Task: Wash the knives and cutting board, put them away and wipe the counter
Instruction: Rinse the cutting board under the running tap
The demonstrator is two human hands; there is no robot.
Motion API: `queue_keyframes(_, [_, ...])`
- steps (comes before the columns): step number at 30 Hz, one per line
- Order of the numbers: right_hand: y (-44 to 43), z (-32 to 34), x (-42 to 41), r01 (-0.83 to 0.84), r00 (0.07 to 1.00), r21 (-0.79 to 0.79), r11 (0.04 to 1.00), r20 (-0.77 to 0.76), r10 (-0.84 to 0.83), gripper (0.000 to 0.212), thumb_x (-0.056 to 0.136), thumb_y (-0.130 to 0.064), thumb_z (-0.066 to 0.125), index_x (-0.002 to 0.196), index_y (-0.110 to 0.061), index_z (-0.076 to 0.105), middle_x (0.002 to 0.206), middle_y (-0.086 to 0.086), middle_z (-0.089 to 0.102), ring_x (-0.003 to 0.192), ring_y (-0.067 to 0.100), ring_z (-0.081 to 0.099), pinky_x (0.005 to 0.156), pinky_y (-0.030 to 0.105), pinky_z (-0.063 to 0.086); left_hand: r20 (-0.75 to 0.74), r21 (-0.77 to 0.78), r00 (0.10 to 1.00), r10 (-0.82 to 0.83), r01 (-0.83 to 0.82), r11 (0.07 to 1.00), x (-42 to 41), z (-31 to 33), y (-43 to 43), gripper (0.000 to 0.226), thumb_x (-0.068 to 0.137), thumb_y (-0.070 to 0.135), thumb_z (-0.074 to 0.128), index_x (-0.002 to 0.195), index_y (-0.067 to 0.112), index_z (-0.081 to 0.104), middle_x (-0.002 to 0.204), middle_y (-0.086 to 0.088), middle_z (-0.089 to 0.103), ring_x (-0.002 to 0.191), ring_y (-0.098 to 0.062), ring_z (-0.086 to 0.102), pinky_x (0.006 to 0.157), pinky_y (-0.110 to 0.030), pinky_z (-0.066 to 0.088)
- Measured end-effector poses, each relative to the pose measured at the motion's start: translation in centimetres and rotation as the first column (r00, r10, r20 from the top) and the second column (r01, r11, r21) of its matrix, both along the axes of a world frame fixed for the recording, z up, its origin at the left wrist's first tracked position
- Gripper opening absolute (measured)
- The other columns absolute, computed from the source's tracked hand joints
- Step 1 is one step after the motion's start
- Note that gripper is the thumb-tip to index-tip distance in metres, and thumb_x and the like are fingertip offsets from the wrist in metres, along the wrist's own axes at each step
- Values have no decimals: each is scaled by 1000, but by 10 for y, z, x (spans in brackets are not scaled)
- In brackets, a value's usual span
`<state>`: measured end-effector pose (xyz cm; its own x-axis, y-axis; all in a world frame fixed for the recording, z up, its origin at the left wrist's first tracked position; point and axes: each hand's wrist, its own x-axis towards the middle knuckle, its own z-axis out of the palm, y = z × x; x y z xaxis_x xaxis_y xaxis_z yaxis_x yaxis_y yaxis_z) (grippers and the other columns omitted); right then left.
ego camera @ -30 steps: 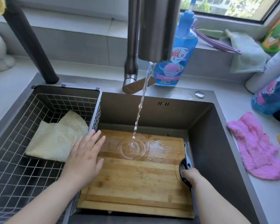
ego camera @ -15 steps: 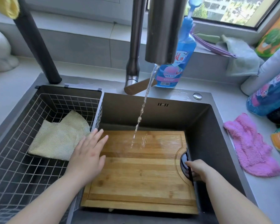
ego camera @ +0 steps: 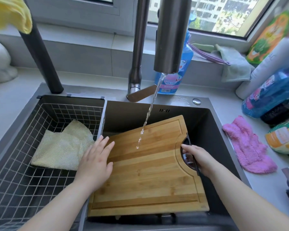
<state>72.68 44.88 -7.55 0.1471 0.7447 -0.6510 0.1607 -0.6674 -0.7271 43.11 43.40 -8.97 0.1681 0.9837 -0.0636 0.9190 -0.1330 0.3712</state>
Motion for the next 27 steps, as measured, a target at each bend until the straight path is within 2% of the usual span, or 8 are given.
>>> queue_keyframes(3, [-1, 8, -17, 78, 968, -23, 997, -238, -81, 13, 96, -24, 45, 91, -15, 52, 78, 5, 64, 70, 18, 62, 58, 29, 52, 18, -3, 1000, 0, 0, 1000, -1, 0, 0, 59, 94, 24, 41, 146, 22, 14, 155, 5, 6, 143, -11, -6, 108, -22, -8])
queue_keyframes(6, [-3, 8, -27, 22, 939, -59, 998, -341, -41, 14, 98, -24, 42, 106, -16, 50, 64, 1, 69, 56, 13, 65, 51, 24, 51, 5, -20, 1000, -2, 2, 1000, -1, 0, 1, 59, 94, 25, 40, 146, 22, 12, 155, 6, 5, 143, -11, -7, 111, -24, -6])
queue_keyframes(9, [-8, -2, -39, -62, 965, -92, 994, -262, 36, 15, 97, -17, 44, 111, -14, 49, 48, -6, 55, 43, 8, 48, 44, 18, 37, -25, -47, 1000, -13, 11, 999, -1, 1, 0, 60, 95, 25, 39, 146, 23, 9, 155, 6, 3, 143, -11, -10, 113, -27, -4])
queue_keyframes(11, [-12, -8, -48, -35, 975, -70, 997, -220, 19, 4, 97, -14, 44, 94, -12, 47, 44, -8, 47, 38, 6, 39, 39, 17, 32, -26, -46, 1000, -6, 5, 999, -1, 1, 1, 60, 94, 25, 39, 146, 23, 8, 155, 6, 3, 143, -11, -10, 113, -27, -5])
queue_keyframes(14, [-9, -1, -56, 55, 987, 12, 998, -155, -53, 17, 96, -16, 45, 81, -14, 39, 54, -3, 32, 40, 7, 28, 35, 16, 24, -34, -25, 999, -15, 14, 1000, -1, 2, 0, 58, 95, 27, 38, 146, 23, 10, 155, 6, 5, 143, -11, -9, 107, -23, -10])
queue_keyframes(21, [-18, 49, -34, 195, 979, 187, 963, -92, -181, 27, 93, -11, 52, 68, -15, 42, 45, -7, 32, 31, 4, 27, 31, 11, 21, -47, -24, 999, -6, 5, 1000, 10, 11, 0, 51, 97, 34, 15, 146, 25, 7, 155, 7, 1, 142, -9, -9, 106, -26, -18])
queue_keyframes(23, [-19, 60, -25, 245, 968, 226, 943, -105, -227, 30, 92, -12, 52, 66, -18, 39, 41, -10, 29, 29, 2, 23, 32, 7, 19, 67, -16, 995, -68, 69, 997, 30, 19, 5, 52, 94, 34, 10, 146, 26, 7, 155, 9, 0, 142, -6, -8, 107, -23, -16])
queue_keyframes(27, [-29, 83, -12, 301, 950, 239, 923, -162, -268, 32, 93, -15, 49, 64, -20, 37, 35, -12, 26, 25, -1, 21, 31, 3, 18, 424, -117, 900, -104, 168, 979, 83, 32, 16, 55, 99, 29, 29, 146, 27, 2, 154, 12, -10, 139, -2, -14, 111, -22, -8])
